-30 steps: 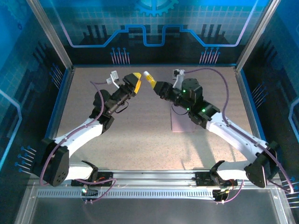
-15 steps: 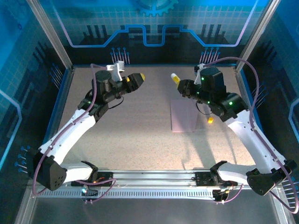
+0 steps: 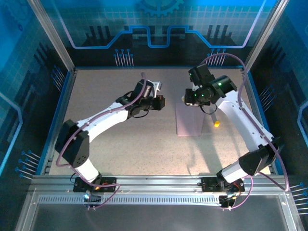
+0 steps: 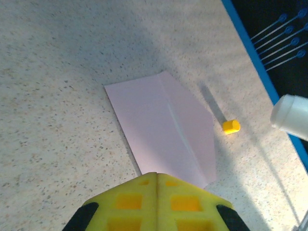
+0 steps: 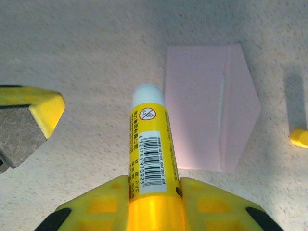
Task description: Place the letter into the envelope and seal it
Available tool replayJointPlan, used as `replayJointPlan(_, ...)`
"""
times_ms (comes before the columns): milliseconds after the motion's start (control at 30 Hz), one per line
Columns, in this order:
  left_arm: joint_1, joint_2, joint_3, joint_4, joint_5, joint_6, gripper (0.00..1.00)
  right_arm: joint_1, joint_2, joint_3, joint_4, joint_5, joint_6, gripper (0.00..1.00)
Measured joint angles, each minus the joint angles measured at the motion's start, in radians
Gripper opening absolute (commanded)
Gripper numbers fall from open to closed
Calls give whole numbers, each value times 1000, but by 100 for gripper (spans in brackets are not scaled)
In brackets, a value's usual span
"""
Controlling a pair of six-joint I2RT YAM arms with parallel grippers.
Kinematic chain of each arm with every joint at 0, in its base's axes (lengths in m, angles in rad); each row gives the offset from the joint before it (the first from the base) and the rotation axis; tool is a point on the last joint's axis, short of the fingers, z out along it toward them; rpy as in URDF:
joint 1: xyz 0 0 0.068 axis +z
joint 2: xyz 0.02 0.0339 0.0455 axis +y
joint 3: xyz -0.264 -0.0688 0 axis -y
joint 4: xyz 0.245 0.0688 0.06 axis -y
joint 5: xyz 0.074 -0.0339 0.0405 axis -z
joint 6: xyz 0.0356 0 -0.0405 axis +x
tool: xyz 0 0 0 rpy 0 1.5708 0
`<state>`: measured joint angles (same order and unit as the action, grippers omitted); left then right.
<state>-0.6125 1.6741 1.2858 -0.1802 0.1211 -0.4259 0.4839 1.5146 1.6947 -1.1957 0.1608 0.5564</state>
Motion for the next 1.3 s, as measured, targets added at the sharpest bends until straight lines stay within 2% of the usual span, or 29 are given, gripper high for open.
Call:
replayJointPlan(233, -61, 169, 93, -3, -25, 10, 0, -1, 66, 0, -63, 18, -1, 11)
replayJointPlan(500, -108, 294, 114, 2, -50, -34, 0, -18, 159, -40, -68, 23, -1, 10)
replayJointPlan(900, -131, 387, 112, 73, -56, -145, 0, -71, 267, -95, -33, 10, -12, 9)
replayJointPlan(1300, -131, 461, 111, 108, -53, -178, 0, -105, 288, -130, 8, -16, -26, 8)
